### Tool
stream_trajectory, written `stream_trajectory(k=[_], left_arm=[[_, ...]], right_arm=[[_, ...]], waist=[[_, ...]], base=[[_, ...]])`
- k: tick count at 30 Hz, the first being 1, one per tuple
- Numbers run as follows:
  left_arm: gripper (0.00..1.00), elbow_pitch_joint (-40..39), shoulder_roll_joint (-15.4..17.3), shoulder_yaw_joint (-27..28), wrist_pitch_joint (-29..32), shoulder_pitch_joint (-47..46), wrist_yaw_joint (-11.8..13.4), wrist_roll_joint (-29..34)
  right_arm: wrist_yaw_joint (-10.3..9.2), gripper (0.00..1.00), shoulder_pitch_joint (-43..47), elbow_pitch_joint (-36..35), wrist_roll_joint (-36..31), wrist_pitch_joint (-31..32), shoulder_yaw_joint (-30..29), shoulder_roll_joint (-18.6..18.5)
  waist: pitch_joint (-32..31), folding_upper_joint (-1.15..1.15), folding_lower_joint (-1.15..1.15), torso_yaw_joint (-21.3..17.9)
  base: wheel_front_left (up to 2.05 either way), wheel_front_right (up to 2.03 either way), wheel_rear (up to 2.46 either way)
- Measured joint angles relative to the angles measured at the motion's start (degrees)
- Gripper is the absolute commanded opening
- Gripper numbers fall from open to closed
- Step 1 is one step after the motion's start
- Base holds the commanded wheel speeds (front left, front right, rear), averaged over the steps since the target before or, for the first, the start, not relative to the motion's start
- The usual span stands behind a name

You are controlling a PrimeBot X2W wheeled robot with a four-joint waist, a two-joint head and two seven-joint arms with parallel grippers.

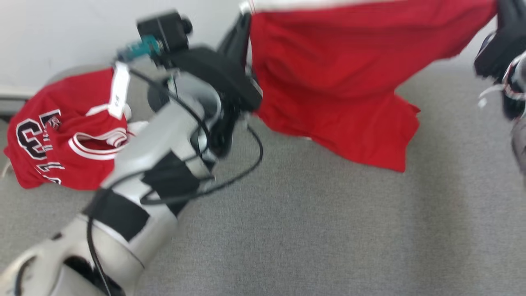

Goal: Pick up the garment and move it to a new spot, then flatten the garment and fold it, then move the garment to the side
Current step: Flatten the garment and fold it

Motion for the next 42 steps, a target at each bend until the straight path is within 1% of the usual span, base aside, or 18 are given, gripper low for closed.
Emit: stream_trajectory(k=[2,4,10,13,15,16,19,22,23,25,27,29,31,33,35,37,39,42], left_arm=[[0.00,0.1,0.1,-0.8,0.0,3.1,-0.6,0.3],[0.00,-0.4,1.1,-1.9,0.1,6.8,-1.3,0.5],[0.00,-6.3,6.6,-5.4,2.4,17.9,-2.9,0.4],[0.00,-9.9,8.6,-5.9,3.1,21.8,-2.2,-0.7],[0.00,-12.3,9.8,-5.7,3.4,22.5,-1.4,-1.2],[0.00,-12.3,9.8,-5.7,3.4,22.5,-1.4,-1.2],[0.00,-14.1,10.7,-5.1,4.1,22.5,-0.2,-1.6],[0.00,-11.6,10.9,-3.5,4.6,21.6,1.5,-2.2],[0.00,-9.9,10.9,-3.3,4.5,20.3,2.1,-2.0],[0.00,-6.6,11.1,-1.9,3.6,15.9,2.6,-0.7],[0.00,-5.1,10.8,1.0,1.9,9.7,2.6,0.3],[0.00,-5.9,9.5,4.1,0.6,3.0,2.6,1.5],[0.00,-8.9,7.7,5.6,0.0,-2.0,2.6,3.2],[0.00,-10.8,6.6,6.4,-0.1,-3.7,2.5,3.7],[0.00,-11.3,6.8,5.8,-0.1,-2.3,2.5,5.0],[0.00,-11.5,8.5,3.8,-0.1,1.6,2.5,7.1],[0.00,-11.3,9.9,3.0,0.0,7.4,2.6,7.1],[0.00,-11.5,11.8,1.7,0.0,14.4,2.6,7.4]], right_arm=[[0.09,0.00,3.6,-1.0,1.2,-0.7,-0.5,0.6],[0.33,0.00,8.0,-2.5,2.2,-1.1,-0.8,1.4],[1.02,0.00,24.5,-8.2,5.3,2.4,-0.5,2.8],[1.02,0.00,31.7,-12.7,6.1,3.5,-0.7,2.9],[1.02,0.00,34.2,-15.5,7.0,4.1,-0.9,2.9],[1.02,0.00,34.2,-15.5,7.0,4.1,-0.9,2.9],[1.02,0.00,34.7,-18.4,7.2,6.2,-0.4,3.5],[1.00,0.00,30.8,-17.6,7.8,8.6,0.4,6.0],[0.52,0.00,27.6,-16.7,8.0,9.1,0.5,7.1],[-1.08,0.00,18.9,-16.0,8.0,8.9,-0.4,8.3],[-3.01,0.00,8.9,-16.9,8.0,6.4,-3.0,8.5],[-3.55,0.00,2.0,-20.3,9.0,3.6,-5.6,7.6],[-3.11,0.00,-0.3,-23.2,9.0,1.6,-6.4,4.8],[-2.52,0.00,1.0,-24.6,8.3,0.9,-6.0,2.6],[-1.41,0.00,4.8,-25.0,7.4,1.3,-4.0,1.5],[0.16,0.00,9.8,-25.1,5.9,2.9,-0.8,1.4],[0.52,0.00,15.2,-25.1,5.9,3.5,0.0,1.5],[0.69,0.00,20.8,-25.5,7.1,3.7,-0.1,1.0]], waist=[[-1.6,0.00,0.00,-0.2],[-3.2,0.00,0.00,-0.5],[-7.9,0.00,-0.01,-1.8],[-9.5,0.00,-0.01,-2.8],[-10.0,0.00,-0.02,-3.6],[-10.0,0.00,-0.02,-3.6],[-9.6,0.00,-0.01,-4.5],[-8.1,0.00,0.00,-5.2],[-7.4,0.01,0.01,-5.4],[-6.0,0.02,0.02,-5.9],[-4.7,0.01,0.03,-6.6],[-3.5,0.01,0.02,-7.4],[-2.2,0.00,0.00,-8.0],[-0.9,0.01,0.01,-8.4],[0.4,0.01,0.01,-8.6],[1.5,0.01,0.02,-8.6],[2.6,0.02,0.02,-8.4],[4.1,0.02,0.02,-8.0]], base=[[0.00,0.00,0.00],[0.00,0.00,0.00],[0.00,0.00,0.00],[0.00,0.00,0.00],[0.00,0.00,0.00],[0.00,0.00,0.00],[0.00,0.00,0.00],[0.00,0.00,0.00],[0.00,0.00,0.00],[0.00,0.00,0.00],[0.00,0.00,0.00],[0.00,0.00,0.00],[0.00,0.00,0.00],[0.00,0.00,0.00],[0.00,0.00,0.00],[0.00,0.00,0.00],[0.00,0.00,0.00],[0.00,0.00,0.00]])
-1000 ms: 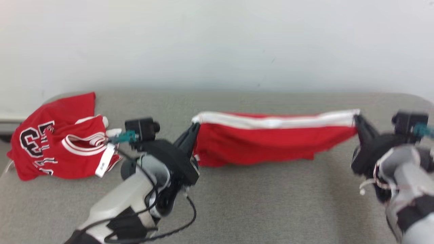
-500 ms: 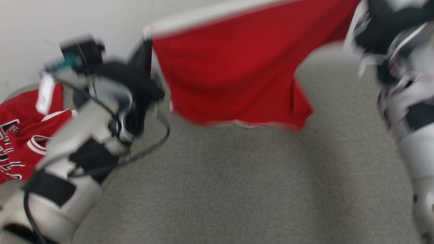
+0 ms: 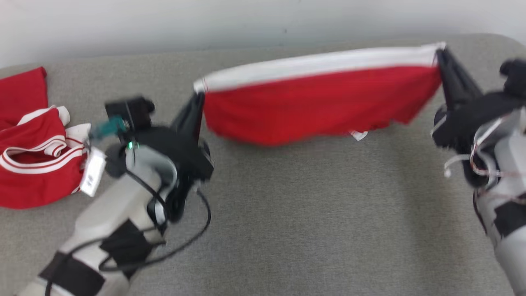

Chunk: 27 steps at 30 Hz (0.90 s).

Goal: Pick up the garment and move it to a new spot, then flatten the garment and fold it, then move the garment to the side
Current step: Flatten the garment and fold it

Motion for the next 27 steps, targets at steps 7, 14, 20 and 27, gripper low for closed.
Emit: stream_trajectory(k=[7,14,20,27], left_arm=[[0.00,-2.7,3.0,-1.8,0.0,8.5,-0.9,2.8],[0.00,-5.5,5.0,-2.0,0.0,18.5,-1.1,3.3],[0.00,-7.9,6.3,-1.1,0.0,26.9,-0.6,3.3],[0.00,-10.7,7.3,0.1,0.0,34.6,-0.5,3.7]], right_arm=[[0.65,0.00,12.6,-2.0,2.8,2.1,1.7,-0.4],[0.65,0.00,22.2,-4.3,3.5,2.5,3.5,0.1],[0.21,0.00,29.8,-6.6,3.5,1.7,3.7,1.3],[-2.66,0.00,39.3,-10.0,3.5,1.3,3.7,2.0]], waist=[[0.5,0.00,-0.01,1.9],[-2.9,-0.01,-0.02,2.5],[-7.1,-0.01,-0.03,2.7],[-12.0,-0.02,-0.03,2.4]], base=[[0.00,0.00,0.00],[0.00,0.00,0.00],[0.00,0.00,0.00],[0.00,0.00,0.00]])
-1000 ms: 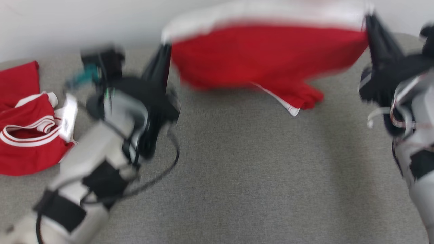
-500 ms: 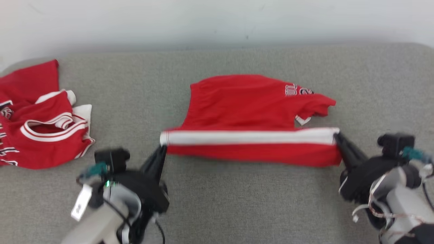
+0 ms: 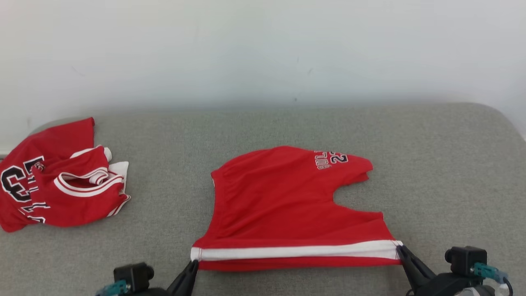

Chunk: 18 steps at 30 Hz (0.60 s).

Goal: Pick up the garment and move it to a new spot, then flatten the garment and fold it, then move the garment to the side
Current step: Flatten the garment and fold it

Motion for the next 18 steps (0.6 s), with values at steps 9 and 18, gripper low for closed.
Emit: stream_trajectory(k=[9,18], left_arm=[[0.00,-3.4,1.0,2.4,0.0,6.2,0.5,1.8],[0.00,-4.4,0.9,4.1,0.0,10.0,0.9,3.0]], right_arm=[[-3.56,0.00,7.8,-6.0,-0.2,0.1,-0.4,-0.6],[-4.76,0.00,11.2,-9.1,-0.2,2.0,0.7,0.0]], waist=[[-3.2,0.00,0.00,-1.1],[-3.2,0.00,0.01,-0.7]], base=[[0.00,0.00,0.00],[0.00,0.00,0.00]])
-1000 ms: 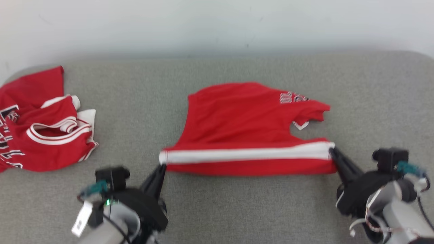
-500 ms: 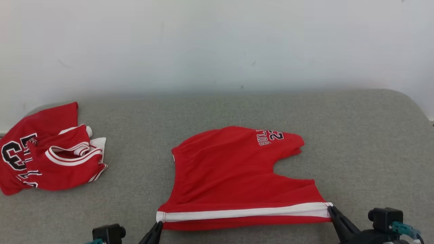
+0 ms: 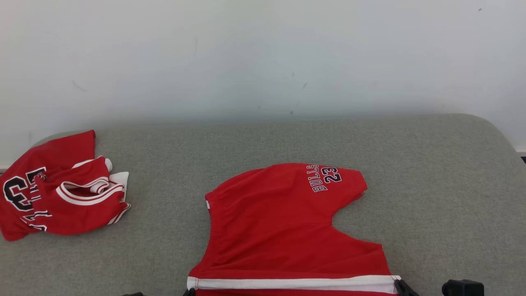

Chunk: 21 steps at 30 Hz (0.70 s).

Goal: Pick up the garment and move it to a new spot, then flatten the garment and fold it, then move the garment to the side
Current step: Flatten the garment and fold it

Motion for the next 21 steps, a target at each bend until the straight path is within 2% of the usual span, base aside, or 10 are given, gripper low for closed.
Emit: stream_trajectory(k=[8,21], left_arm=[[0.00,-0.9,-0.7,-0.2,0.0,-0.5,0.0,2.9],[0.00,-1.0,-1.4,-1.5,0.0,-2.9,0.0,4.5]], right_arm=[[-1.78,0.00,2.5,-2.5,0.7,0.5,-1.7,-0.3],[-2.86,0.00,5.3,-5.6,1.8,1.7,-1.8,-0.3]], waist=[[0.5,0.01,0.00,1.9],[0.8,0.01,0.00,7.7]], base=[[0.00,0.00,0.00],[0.00,0.00,0.00]])
